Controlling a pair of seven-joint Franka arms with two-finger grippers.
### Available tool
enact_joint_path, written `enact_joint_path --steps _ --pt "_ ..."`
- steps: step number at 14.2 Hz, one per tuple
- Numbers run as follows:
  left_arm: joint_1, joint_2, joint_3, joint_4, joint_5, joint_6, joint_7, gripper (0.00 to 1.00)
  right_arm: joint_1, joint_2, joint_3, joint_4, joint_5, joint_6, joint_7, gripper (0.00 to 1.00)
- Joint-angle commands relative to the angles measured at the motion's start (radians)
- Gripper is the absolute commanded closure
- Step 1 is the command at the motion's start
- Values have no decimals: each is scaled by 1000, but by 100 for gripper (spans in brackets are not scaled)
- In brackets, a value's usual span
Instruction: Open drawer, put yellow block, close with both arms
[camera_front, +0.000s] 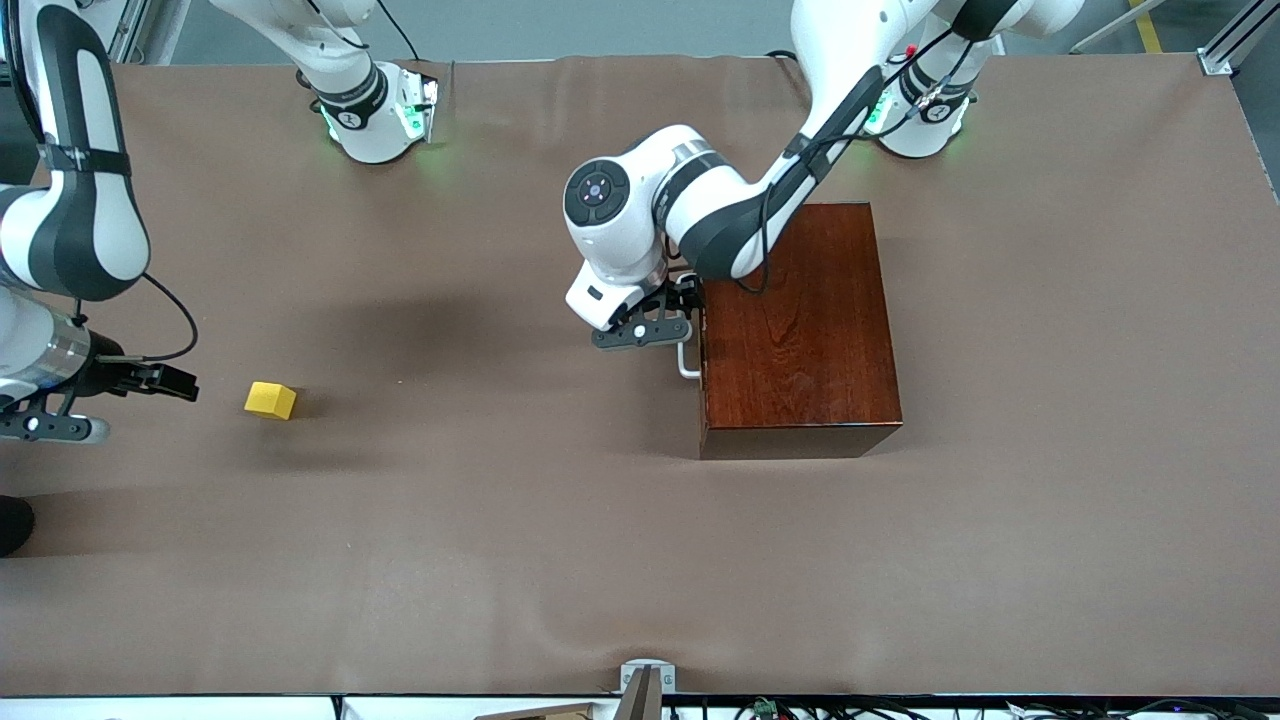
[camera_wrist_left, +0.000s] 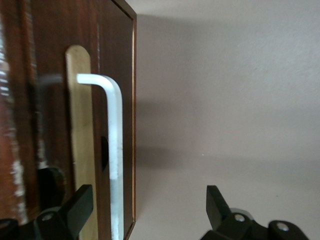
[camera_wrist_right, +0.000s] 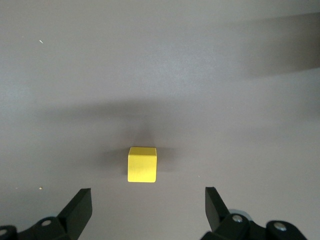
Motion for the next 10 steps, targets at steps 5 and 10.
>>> enact_joint_path --steps 5,10 --pt "-30 42 7 24 51 -9 22 0 -42 35 13 -88 1 162 -14 0" --pt "-30 56 7 27 50 15 24 0 -40 47 13 -243 1 347 102 0"
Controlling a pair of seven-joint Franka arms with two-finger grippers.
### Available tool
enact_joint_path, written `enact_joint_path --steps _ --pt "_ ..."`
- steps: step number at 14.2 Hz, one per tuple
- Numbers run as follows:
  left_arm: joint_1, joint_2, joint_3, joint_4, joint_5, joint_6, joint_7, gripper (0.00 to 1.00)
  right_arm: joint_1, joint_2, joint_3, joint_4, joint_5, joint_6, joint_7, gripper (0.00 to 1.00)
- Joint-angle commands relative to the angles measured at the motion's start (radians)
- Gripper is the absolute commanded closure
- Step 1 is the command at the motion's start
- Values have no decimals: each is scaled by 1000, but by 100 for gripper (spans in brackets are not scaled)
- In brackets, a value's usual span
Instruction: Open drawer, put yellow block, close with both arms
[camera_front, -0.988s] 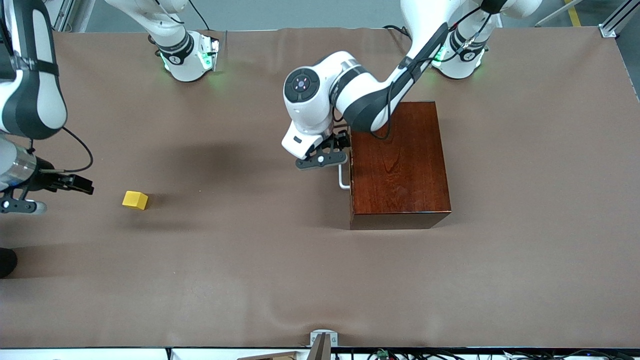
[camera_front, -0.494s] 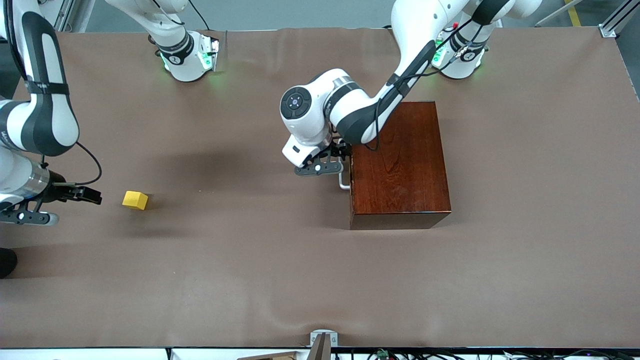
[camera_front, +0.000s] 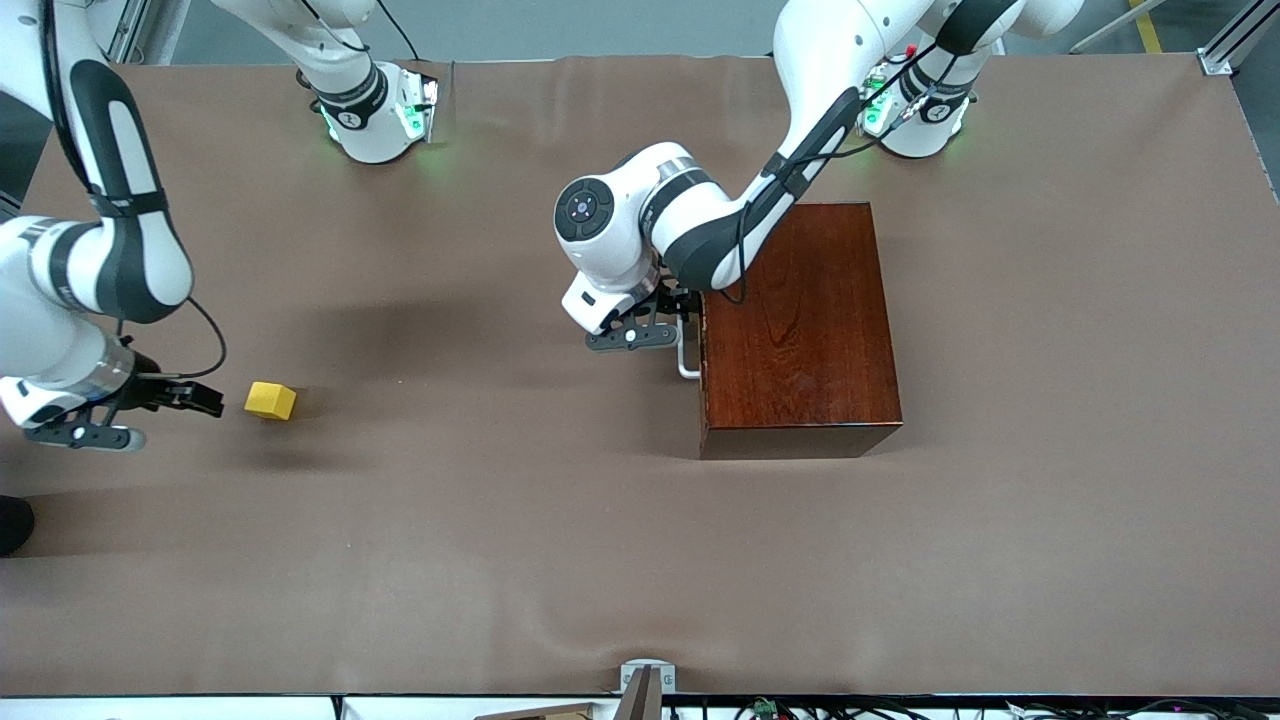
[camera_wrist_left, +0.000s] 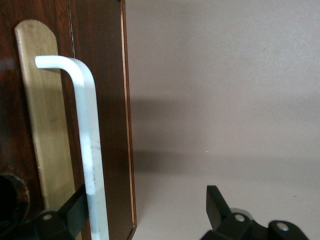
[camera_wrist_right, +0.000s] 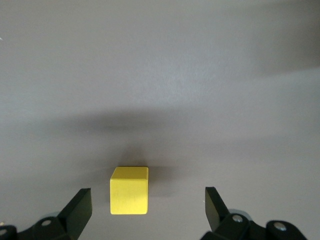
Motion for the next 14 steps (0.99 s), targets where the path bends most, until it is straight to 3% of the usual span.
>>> enact_joint_path --steps 1,5,9,14 --pt "-11 15 6 25 30 35 9 0 -7 2 16 -67 0 66 102 0" --pt "-11 18 6 28 27 152 -14 0 -18 59 16 -91 0 142 109 0" --pt "-25 18 9 28 27 180 -23 0 -6 87 18 -177 2 297 185 0" --pt "-25 12 8 31 21 180 -41 0 4 88 19 -190 0 299 196 0"
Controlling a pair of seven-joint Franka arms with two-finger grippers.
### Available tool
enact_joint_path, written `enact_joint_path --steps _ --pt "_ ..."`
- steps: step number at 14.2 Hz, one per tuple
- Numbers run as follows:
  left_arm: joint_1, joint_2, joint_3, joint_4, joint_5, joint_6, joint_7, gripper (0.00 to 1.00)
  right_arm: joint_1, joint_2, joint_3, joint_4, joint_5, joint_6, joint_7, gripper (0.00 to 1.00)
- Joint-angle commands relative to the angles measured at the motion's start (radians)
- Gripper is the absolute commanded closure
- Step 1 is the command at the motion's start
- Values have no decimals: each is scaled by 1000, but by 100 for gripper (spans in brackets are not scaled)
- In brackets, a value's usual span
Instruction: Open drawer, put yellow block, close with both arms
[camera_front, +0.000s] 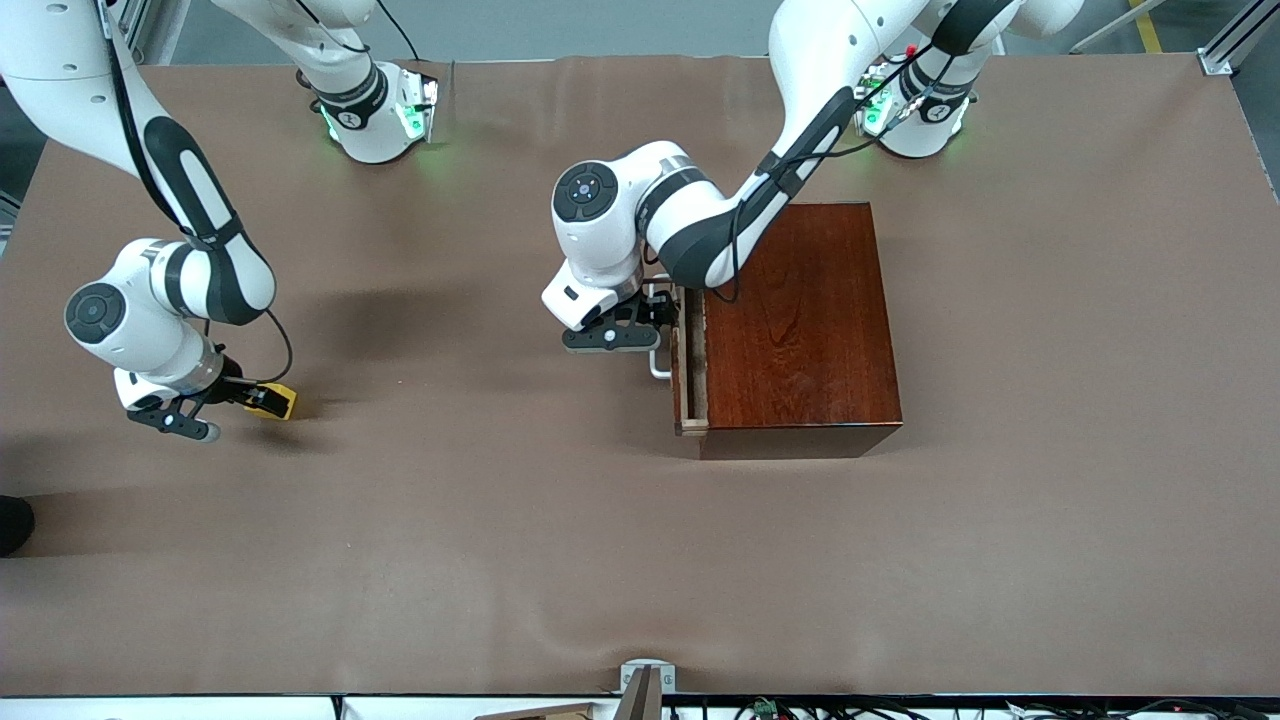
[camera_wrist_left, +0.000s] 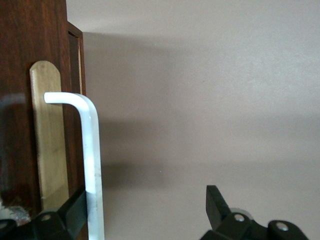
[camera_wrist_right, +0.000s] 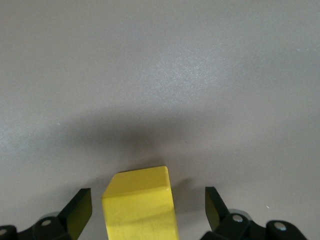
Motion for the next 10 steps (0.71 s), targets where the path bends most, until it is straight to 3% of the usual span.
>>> enact_joint_path --steps 1,3,4,5,6,7,10 --pt "-4 9 2 28 17 3 -37 0 -1 -18 3 -30 0 9 7 0" --pt "-6 11 2 27 5 5 -40 0 -1 -16 3 -40 0 8 4 0" --pt "-4 15 2 27 4 5 -37 0 0 -16 3 -44 0 8 4 26" --pt "5 6 -1 27 -7 6 -37 0 2 -13 3 -46 0 3 4 60" --pt "0 -6 0 25 -3 5 -26 0 2 -10 5 -46 0 1 2 84" --pt "-3 -2 2 27 -21 5 -28 0 0 -10 5 -46 0 1 1 98" --pt "-7 18 6 25 -3 20 -5 0 -4 -10 5 -44 0 1 -22 100"
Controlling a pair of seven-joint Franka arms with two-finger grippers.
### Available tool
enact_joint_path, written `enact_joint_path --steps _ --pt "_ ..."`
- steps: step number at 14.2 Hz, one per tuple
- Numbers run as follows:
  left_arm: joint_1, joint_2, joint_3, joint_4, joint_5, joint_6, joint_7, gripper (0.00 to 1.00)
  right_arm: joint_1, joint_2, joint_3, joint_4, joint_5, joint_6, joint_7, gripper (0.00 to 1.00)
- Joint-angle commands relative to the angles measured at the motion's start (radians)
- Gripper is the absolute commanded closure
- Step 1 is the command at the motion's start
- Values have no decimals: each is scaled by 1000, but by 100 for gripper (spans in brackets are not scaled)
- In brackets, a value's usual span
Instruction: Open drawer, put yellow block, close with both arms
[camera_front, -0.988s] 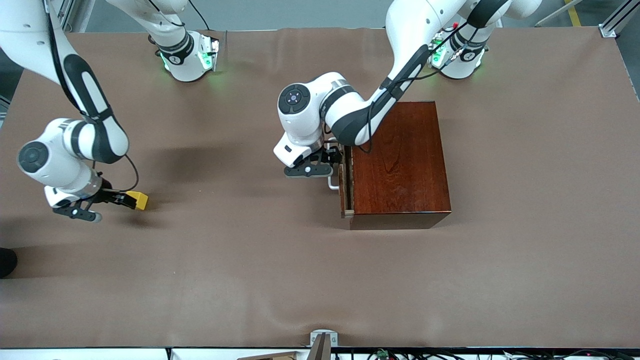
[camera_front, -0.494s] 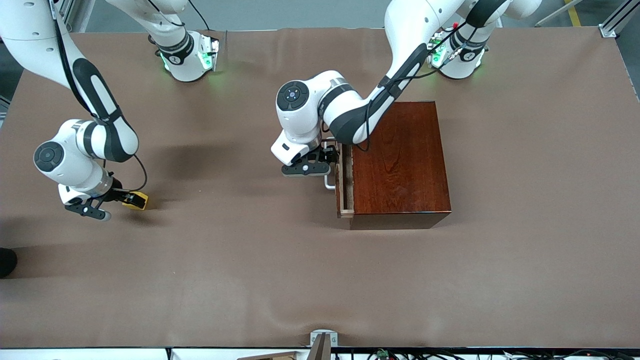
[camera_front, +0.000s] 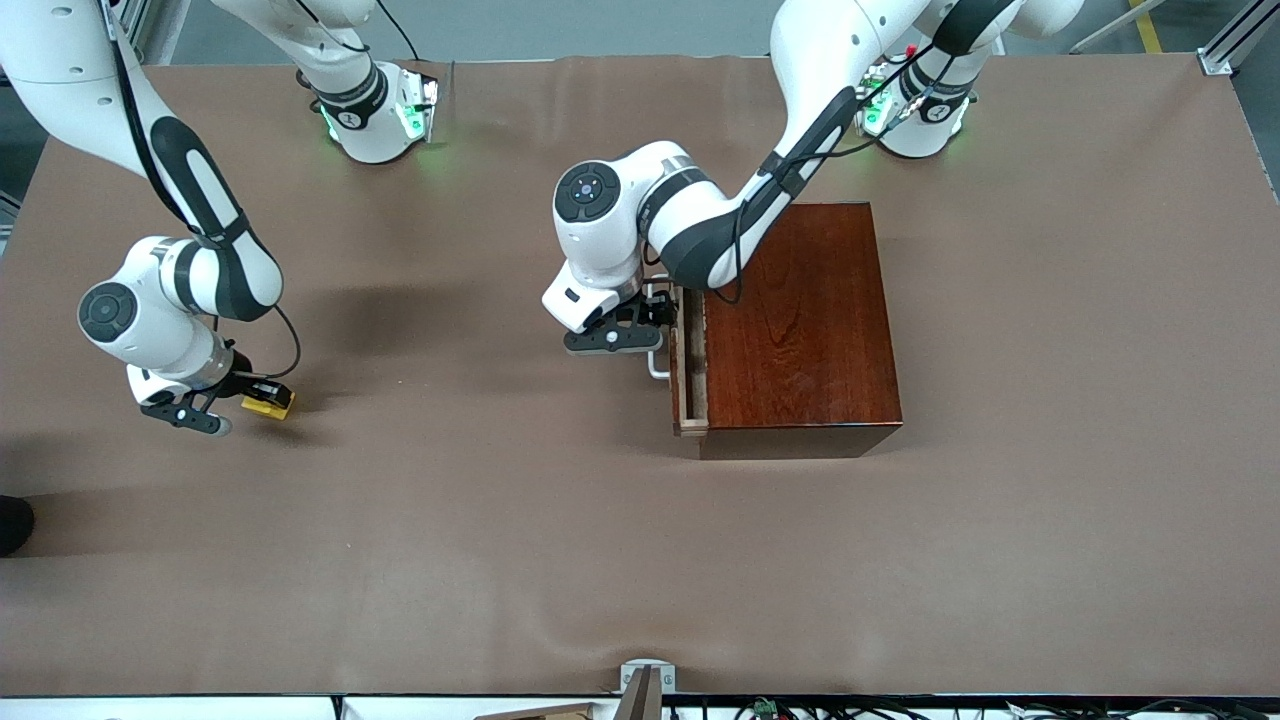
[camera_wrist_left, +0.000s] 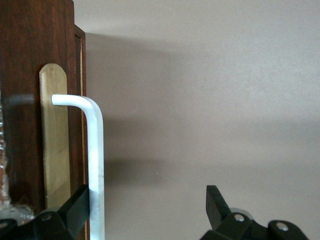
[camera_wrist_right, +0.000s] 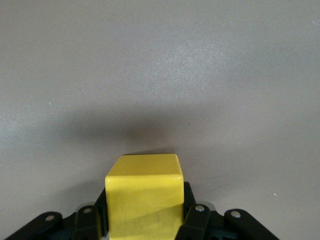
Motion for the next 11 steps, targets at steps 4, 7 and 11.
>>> enact_joint_path --steps 4,7,11 --pt "-4 17 3 19 3 18 77 0 -12 -18 3 -10 0 1 -102 100" --pt "-12 25 3 17 -3 74 122 0 -12 -28 3 -10 0 -3 -133 100" --pt "-15 49 -9 19 -4 165 117 0 -24 -33 3 -5 0 -2 -179 100"
